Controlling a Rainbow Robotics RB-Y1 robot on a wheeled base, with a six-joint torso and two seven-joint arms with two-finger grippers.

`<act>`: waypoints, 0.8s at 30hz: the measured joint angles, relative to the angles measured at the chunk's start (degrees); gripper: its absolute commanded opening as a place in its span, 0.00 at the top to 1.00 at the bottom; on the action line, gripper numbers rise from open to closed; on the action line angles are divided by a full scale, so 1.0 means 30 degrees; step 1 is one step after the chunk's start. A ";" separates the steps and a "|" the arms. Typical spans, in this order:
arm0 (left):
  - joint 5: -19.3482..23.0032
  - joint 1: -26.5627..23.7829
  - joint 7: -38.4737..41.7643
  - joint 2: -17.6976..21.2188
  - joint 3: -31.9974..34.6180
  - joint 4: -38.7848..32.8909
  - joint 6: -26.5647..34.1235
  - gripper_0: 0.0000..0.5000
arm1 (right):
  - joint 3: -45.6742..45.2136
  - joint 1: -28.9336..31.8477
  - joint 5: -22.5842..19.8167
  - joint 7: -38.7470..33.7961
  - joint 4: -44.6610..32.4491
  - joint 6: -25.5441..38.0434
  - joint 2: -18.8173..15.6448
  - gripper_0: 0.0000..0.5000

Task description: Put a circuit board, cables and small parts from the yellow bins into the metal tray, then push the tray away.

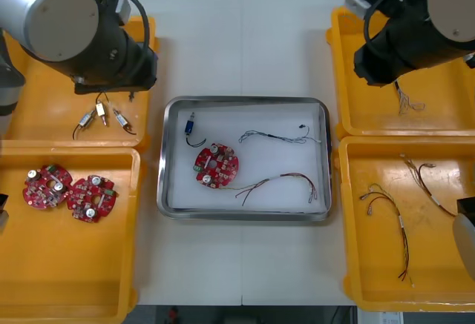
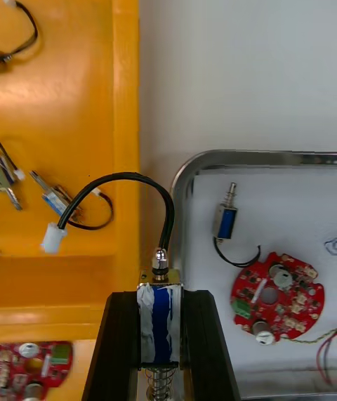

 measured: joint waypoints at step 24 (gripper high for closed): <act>-0.2994 0.0007 0.1097 -0.2255 -0.6167 0.2237 -0.5147 1.00 | -0.5468 0.4932 -0.1049 -0.3502 -0.2158 0.0004 -0.2890 0.00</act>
